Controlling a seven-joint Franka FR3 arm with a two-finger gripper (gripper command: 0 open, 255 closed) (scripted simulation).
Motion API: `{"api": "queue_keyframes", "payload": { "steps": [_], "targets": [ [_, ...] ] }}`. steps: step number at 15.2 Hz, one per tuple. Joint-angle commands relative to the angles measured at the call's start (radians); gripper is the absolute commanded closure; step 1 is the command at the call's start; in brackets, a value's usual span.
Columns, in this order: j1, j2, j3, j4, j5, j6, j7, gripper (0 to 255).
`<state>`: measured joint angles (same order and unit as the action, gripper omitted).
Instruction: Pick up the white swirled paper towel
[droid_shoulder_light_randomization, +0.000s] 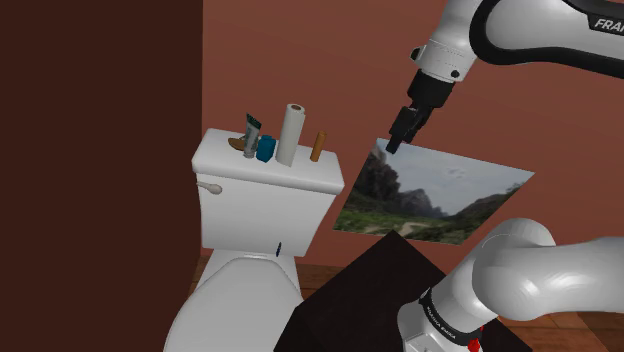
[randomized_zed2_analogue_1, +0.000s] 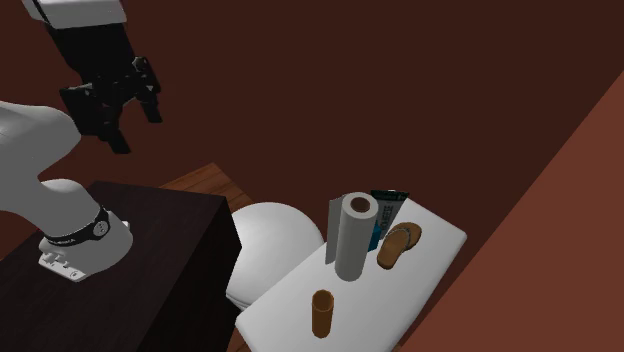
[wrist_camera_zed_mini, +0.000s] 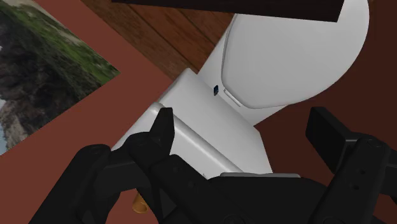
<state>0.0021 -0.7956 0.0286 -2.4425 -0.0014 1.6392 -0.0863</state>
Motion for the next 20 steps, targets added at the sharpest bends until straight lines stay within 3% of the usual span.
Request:
{"api": "queue_keyframes", "payload": {
  "steps": [1,11,20],
  "targets": [
    [0.0,0.0,0.0,0.0,0.0,0.0,0.0,0],
    [-0.013,0.373,0.0,0.179,-0.026,0.239,-0.009,0],
    [-0.02,0.707,0.001,0.446,-0.051,0.346,-0.01,0]
  ]
}}
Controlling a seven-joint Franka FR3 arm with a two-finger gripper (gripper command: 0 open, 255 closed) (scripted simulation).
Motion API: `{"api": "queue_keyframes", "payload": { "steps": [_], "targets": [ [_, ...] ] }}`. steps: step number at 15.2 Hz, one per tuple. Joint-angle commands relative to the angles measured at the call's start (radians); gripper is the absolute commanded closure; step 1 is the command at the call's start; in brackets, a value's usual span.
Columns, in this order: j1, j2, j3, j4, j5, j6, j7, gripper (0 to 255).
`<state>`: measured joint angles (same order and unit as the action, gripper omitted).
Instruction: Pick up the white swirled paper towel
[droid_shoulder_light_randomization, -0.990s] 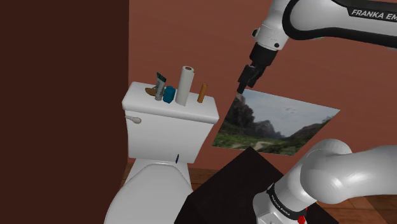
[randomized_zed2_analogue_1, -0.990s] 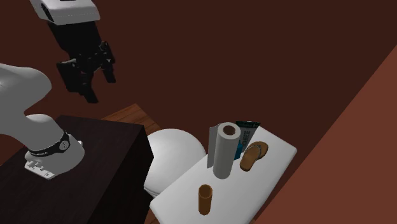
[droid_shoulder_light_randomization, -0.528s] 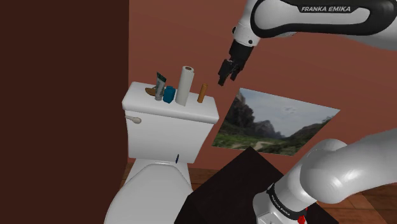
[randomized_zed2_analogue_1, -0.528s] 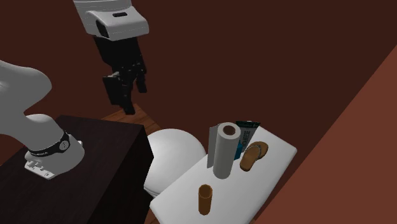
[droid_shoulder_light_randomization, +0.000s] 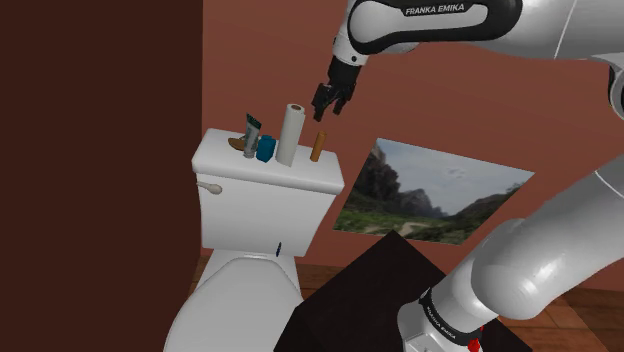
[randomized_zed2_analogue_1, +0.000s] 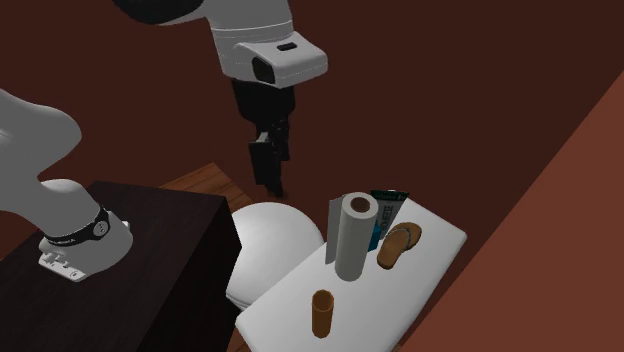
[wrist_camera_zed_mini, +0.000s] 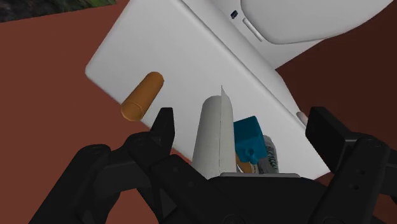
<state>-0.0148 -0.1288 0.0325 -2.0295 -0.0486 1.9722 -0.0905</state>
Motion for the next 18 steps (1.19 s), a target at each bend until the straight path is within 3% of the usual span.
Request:
{"api": "queue_keyframes", "payload": {
  "steps": [1,8,17,18],
  "targets": [
    [-0.004,0.078,-0.003,0.069,-0.007,0.019,-0.005,0],
    [-0.003,0.331,-0.004,0.349,-0.025,0.022,-0.007,0],
    [-0.004,0.35,-0.005,0.272,-0.029,0.117,0.0,0],
    [-0.003,0.351,-0.005,0.274,-0.029,0.117,0.0,255]
  ]
}}
